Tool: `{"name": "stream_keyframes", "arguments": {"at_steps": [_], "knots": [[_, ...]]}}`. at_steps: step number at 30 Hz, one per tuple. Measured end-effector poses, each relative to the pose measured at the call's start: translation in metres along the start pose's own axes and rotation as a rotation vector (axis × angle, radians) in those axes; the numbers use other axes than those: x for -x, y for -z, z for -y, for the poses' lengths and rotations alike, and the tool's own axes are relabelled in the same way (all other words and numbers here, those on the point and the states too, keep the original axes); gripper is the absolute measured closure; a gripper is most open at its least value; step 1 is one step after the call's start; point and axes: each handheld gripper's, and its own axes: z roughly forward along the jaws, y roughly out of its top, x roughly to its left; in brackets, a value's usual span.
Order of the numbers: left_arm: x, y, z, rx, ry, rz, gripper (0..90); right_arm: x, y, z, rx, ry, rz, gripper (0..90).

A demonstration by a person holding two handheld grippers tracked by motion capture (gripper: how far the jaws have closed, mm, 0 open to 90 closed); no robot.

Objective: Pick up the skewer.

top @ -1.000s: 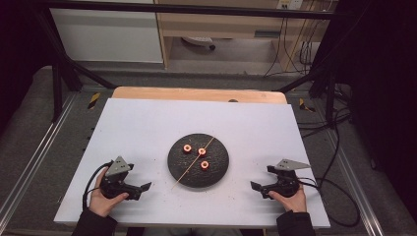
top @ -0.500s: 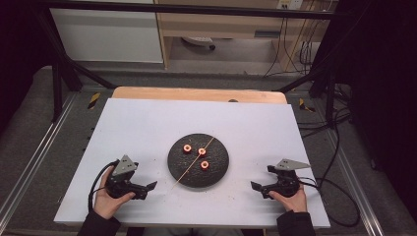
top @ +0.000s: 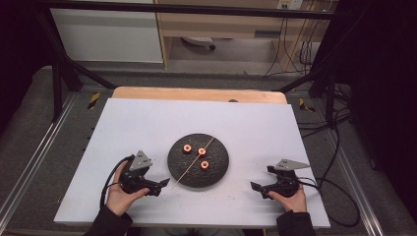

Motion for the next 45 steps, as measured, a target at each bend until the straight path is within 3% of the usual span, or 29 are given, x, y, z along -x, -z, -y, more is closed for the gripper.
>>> {"name": "stream_keyframes", "arguments": {"at_steps": [13,27,34,40,45], "knots": [[0.018,-0.029,-0.026,-0.057,-0.028,0.011,7.7,0.000,0.000,0.000,-0.009,0.002,0.002,0.6],[0.024,-0.055,-0.046,-0.098,-0.003,0.000,18.2,0.000,-0.001,0.000,-0.012,0.003,0.003,0.6],[0.023,-0.066,-0.051,-0.125,0.021,0.028,34.6,0.000,-0.001,0.000,-0.010,0.004,0.003,0.6],[0.026,-0.075,-0.053,-0.181,0.031,0.049,46.7,0.000,-0.001,0.001,-0.013,0.003,0.001,0.6],[0.030,-0.079,-0.055,-0.213,0.000,0.033,57.1,0.000,-0.001,0.001,-0.013,0.003,0.001,0.6]]}}
